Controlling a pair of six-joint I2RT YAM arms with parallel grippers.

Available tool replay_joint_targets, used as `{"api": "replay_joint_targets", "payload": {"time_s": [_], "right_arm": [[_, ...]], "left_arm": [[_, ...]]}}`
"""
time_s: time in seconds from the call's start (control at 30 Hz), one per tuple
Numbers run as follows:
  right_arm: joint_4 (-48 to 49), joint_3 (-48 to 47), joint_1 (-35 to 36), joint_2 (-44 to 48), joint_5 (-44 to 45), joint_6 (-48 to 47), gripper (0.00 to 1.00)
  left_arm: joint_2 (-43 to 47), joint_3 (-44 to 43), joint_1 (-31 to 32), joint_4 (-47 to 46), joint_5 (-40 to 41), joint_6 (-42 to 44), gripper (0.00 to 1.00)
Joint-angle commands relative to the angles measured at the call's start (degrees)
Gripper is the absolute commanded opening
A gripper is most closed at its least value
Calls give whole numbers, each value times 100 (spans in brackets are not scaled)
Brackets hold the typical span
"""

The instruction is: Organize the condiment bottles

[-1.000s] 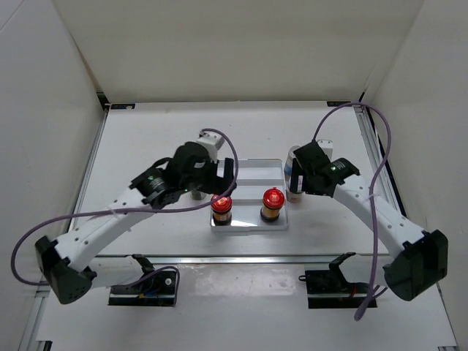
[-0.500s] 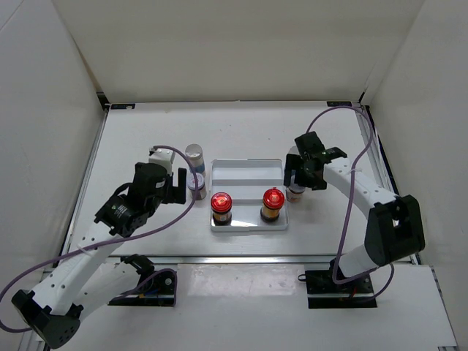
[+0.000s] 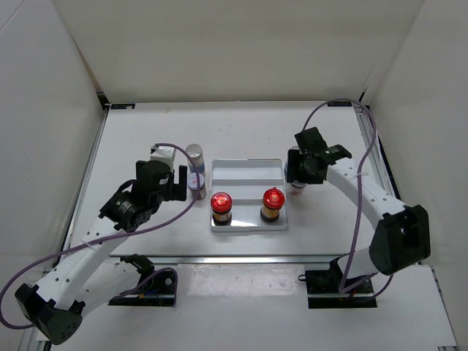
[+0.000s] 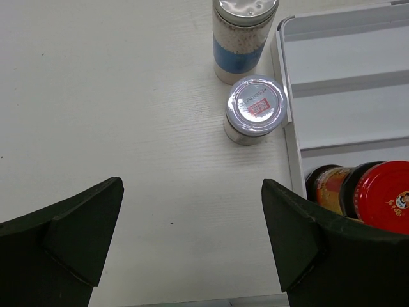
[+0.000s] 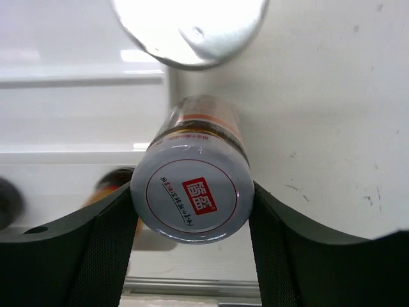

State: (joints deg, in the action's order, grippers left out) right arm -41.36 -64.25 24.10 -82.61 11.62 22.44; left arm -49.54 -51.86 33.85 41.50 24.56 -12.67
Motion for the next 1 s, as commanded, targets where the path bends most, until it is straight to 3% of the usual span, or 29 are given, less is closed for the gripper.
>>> {"api": "replay_joint_targets", "payload": {"time_s": [0.0, 0.13, 0.37, 0.73, 0.83, 0.87, 0.97], "right_arm": [[129, -843, 165, 553, 25, -108, 29], [129, -1177, 324, 396, -195, -161, 19], [550, -1152, 508, -324, -757, -29, 19], [805, -783, 675, -1011, -757, 77, 19], [805, -782, 736, -1082, -757, 77, 32], [805, -782, 798, -1082, -679, 77, 49], [928, -677, 869, -749, -565, 24, 54]], "left_arm": [[102, -79, -27, -98, 102, 19, 100], [102, -79, -27, -98, 102, 19, 100], [102, -79, -27, -98, 102, 19, 100], [-11, -79, -27, -98, -3, -34, 100], [-73, -79, -27, -98, -3, -86, 100], [-134, -79, -27, -98, -3, -87, 100], [-188, -26, -27, -98, -64, -140, 100]]}}
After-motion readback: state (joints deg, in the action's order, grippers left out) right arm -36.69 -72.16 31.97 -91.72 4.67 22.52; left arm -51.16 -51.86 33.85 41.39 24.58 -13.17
